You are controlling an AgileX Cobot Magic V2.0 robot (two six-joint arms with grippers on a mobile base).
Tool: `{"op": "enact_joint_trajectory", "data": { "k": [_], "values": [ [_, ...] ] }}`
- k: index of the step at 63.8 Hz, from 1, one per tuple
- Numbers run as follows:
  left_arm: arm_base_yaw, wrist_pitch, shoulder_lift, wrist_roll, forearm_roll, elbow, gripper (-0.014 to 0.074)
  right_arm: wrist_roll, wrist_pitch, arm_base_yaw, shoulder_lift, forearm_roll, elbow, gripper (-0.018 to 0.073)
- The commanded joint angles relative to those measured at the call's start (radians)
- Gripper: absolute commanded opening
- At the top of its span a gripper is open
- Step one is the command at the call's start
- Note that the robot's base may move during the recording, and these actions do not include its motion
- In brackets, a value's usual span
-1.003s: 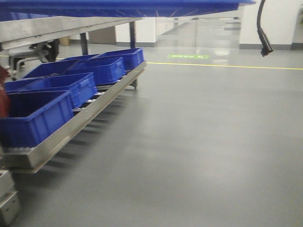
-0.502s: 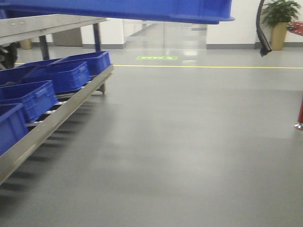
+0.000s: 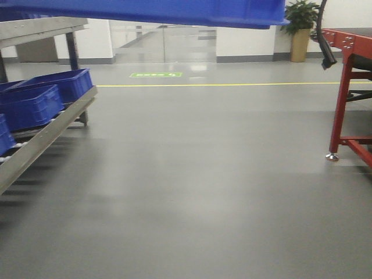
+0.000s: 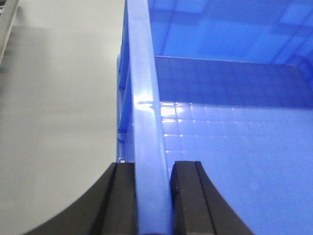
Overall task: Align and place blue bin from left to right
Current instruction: 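Drive across the floor carrying the blue bin in both grippers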
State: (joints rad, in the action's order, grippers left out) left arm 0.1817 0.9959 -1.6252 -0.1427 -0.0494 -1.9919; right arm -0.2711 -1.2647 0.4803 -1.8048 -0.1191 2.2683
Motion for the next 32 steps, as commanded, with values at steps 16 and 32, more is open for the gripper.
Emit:
{"op": "enact_joint_trajectory", "data": {
  "k": [16,32],
  "values": [
    [-0.008,-0.125,0.02,0.004,-0.051,-0.017,-0.0015,0.037,0.046,-0.008,0.03,-0.043,0.011,-0.0078],
    [-0.008,-0.125,0.02,0.004,-0.051,-0.017,-0.0015,0.037,0.046,-0.008,0.03,-0.043,0.011,-0.0078]
  ]
}}
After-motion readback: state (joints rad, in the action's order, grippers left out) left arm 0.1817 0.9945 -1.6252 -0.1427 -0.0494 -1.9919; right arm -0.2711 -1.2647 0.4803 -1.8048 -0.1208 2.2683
